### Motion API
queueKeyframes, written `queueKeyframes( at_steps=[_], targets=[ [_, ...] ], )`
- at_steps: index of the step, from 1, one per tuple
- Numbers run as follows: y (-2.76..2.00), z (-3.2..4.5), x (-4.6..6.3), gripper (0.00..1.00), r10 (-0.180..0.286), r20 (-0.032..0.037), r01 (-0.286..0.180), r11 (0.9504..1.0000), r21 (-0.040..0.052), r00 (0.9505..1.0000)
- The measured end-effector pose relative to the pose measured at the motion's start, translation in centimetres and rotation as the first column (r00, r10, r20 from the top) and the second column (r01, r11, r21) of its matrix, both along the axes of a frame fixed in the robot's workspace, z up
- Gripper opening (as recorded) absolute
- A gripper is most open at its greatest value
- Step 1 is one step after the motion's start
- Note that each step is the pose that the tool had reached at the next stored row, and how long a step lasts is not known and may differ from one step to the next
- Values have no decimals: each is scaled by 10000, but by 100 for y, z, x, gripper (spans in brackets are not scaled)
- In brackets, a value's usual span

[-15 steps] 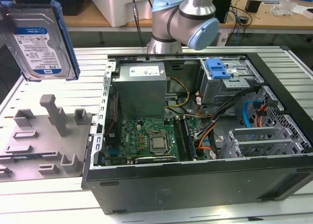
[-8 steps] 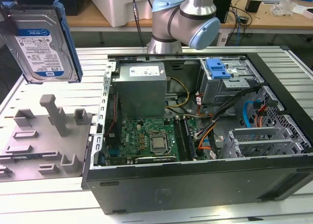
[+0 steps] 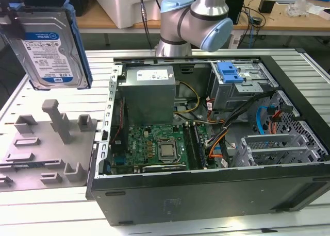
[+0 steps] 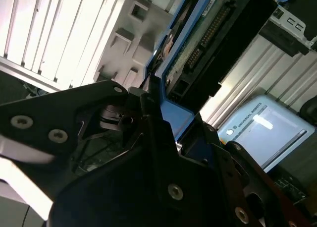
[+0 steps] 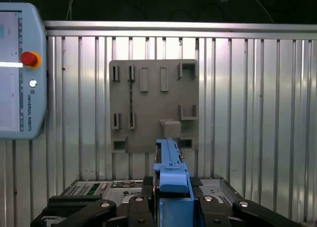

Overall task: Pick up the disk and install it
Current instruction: 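Pick up the disk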

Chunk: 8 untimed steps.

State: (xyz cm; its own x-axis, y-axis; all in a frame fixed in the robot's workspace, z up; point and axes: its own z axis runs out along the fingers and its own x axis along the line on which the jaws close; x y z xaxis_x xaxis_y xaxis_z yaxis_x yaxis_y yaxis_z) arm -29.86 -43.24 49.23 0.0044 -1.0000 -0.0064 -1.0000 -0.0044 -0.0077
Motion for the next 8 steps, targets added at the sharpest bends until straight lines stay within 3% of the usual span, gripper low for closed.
queueKeyframes(
  at_steps=[8],
  targets=[
    [-89, 0, 307, 37, -1, -10, 1, 10000, -1, 10000]
  ],
)
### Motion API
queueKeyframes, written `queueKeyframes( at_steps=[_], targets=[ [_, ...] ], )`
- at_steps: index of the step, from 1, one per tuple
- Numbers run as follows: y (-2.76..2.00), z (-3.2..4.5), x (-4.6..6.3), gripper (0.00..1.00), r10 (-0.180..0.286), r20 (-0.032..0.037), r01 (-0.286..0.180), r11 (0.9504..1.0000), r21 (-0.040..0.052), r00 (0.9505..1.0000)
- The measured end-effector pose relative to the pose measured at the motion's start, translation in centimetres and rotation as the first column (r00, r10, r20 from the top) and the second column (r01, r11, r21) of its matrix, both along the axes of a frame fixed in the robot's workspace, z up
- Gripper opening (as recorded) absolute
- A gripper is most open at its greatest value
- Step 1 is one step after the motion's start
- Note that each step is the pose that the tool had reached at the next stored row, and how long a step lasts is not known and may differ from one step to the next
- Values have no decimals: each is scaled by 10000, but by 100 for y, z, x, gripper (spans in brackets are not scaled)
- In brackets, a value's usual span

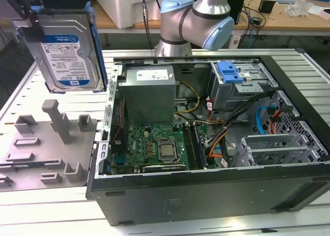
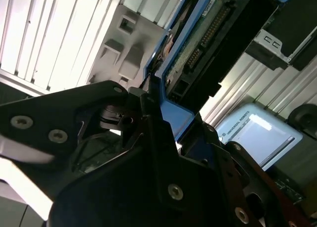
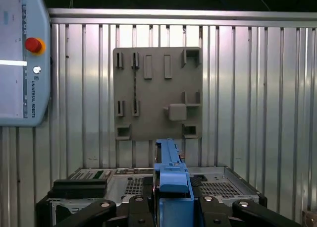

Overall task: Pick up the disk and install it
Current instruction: 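Pick up the disk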

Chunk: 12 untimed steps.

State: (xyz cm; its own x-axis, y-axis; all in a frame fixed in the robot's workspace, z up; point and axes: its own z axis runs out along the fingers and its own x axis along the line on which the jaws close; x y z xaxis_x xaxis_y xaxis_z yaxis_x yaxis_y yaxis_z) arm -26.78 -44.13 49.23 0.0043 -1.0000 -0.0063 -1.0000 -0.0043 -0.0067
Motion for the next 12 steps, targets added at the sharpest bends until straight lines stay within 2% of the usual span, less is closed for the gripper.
queueKeyframes(
  at_steps=[3, 12],
  targets=[
    [-29, 0, 100, 37, 0, -3, 0, 10000, 0, 10000],
    [-109, -1, 308, 37, -1, -9, 1, 10000, 1, 10000]
  ],
)
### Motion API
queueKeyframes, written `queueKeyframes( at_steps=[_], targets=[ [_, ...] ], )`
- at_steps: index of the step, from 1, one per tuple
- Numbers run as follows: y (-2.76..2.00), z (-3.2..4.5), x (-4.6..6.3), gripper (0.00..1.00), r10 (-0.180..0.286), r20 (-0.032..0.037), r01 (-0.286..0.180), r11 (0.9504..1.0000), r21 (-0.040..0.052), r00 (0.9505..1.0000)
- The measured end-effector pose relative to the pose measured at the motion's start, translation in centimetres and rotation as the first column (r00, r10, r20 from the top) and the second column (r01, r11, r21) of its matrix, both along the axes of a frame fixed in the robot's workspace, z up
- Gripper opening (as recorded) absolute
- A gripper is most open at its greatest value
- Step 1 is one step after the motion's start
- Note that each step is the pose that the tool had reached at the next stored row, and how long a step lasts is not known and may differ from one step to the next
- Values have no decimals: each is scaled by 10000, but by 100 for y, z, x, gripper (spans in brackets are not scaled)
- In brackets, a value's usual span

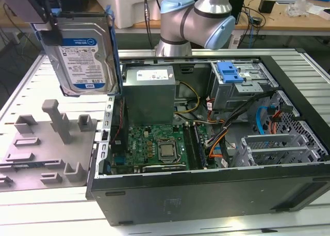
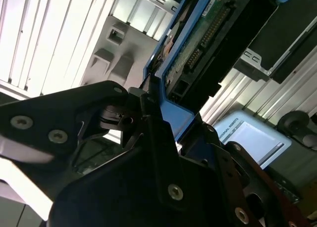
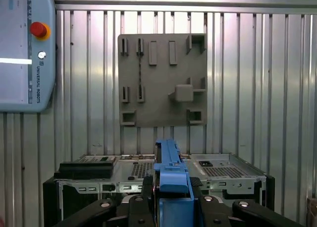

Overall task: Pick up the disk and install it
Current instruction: 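Pick up the disk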

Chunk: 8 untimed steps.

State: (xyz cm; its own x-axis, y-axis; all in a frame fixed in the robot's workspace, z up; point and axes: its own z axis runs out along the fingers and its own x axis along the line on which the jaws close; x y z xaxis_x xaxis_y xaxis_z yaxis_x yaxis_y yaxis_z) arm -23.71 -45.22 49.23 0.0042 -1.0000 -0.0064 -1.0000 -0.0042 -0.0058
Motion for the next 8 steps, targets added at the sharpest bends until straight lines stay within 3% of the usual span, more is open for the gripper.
queueKeyframes(
  at_steps=[8],
  targets=[
    [-95, 1, 191, 37, -3, -8, 3, 10000, -1, 10000]
  ],
)
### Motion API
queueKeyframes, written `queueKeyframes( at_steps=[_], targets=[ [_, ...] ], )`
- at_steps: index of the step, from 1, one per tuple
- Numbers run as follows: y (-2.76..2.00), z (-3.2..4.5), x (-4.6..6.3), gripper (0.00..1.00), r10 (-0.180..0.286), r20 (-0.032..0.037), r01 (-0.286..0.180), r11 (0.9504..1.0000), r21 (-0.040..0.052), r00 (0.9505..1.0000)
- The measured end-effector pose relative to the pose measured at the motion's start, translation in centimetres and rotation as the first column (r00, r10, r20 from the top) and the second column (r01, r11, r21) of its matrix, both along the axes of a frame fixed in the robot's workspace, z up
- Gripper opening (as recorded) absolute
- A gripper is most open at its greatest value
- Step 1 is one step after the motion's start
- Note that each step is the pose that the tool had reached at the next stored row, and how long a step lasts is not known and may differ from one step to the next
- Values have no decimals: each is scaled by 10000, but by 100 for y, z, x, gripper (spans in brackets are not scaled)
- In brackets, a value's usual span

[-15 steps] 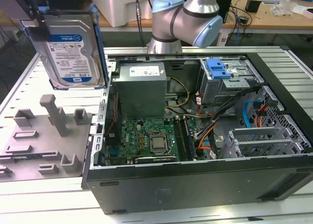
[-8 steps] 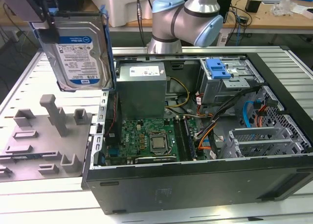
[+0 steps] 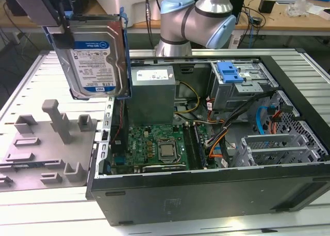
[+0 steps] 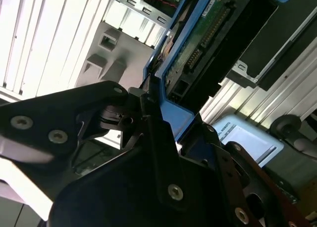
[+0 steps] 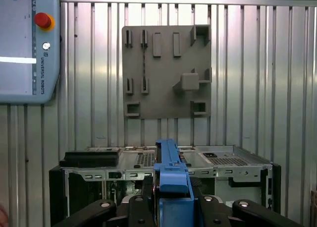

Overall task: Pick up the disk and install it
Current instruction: 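Pick up the disk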

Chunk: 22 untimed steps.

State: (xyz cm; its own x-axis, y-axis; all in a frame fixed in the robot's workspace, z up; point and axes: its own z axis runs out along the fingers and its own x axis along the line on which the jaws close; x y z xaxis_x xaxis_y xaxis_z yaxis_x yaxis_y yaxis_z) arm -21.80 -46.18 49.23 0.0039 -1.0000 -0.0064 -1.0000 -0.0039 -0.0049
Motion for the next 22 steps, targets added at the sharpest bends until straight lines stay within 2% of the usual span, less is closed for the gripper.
queueKeyframes(
  at_steps=[7, 12, 15, 16, 22],
  targets=[
    [-85, 0, 104, 37, -39, -7, 39, 10000, 0, 10000],
    [-123, 1, 193, 37, -96, -10, 96, 10000, -1, 10000],
    [-134, 0, 290, 37, -97, -9, 97, 10000, 0, 10000],
    [-142, 0, 366, 37, -98, -10, 98, 10000, 1, 10000],
    [-169, 0, 623, 37, -98, -17, 98, 10000, 0, 10000]
  ],
)
